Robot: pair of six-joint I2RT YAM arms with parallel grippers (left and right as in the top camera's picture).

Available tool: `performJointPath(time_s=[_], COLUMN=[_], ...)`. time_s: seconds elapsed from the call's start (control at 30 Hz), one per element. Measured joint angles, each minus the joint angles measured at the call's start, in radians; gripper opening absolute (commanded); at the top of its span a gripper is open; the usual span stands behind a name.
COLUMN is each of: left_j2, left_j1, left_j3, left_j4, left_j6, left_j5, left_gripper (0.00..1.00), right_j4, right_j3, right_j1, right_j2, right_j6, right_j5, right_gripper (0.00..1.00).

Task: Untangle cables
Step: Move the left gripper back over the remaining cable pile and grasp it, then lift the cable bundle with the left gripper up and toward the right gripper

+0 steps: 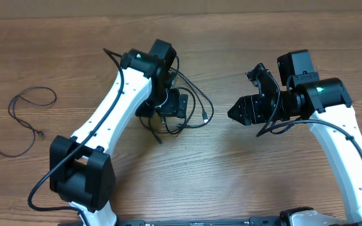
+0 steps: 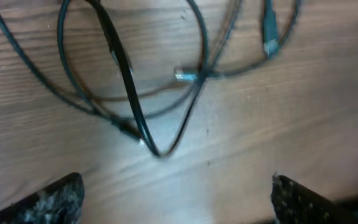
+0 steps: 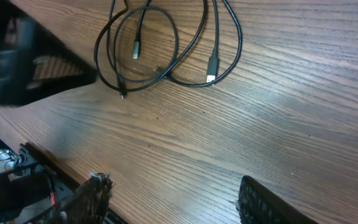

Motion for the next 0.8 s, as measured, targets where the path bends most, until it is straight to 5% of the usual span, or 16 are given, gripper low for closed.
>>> performJointPath(time_s=[0.1,0.23,0.5,0.8], left_j2=[0.013,0.025,0.027,-0.003], left_j1=[0.000,-0.004,-0.006,-0.005], left_j3=[-0.112,-0.198,-0.052,0.671], left_j4=[0.171,0.315,0.220,-0.012], left_j6=[-0.056,-0.098,-0.063,0.109], left_j5=[0.000,0.006,0.007,0.008], left_gripper=[0.69,0.04,0.04,0.04], right_j4=[0.000,0.000,0.000,0.000], right_j3=[0.000,0.000,0.000,0.000], right_j1=[0.000,0.000,0.000,0.000], right_j2=[0.000,0.000,0.000,0.000], right_j6=[0.000,0.000,0.000,0.000], right_j5=[0.000,0.001,0.000,0.000], right_gripper=[0.64,0.64,0.65,0.65])
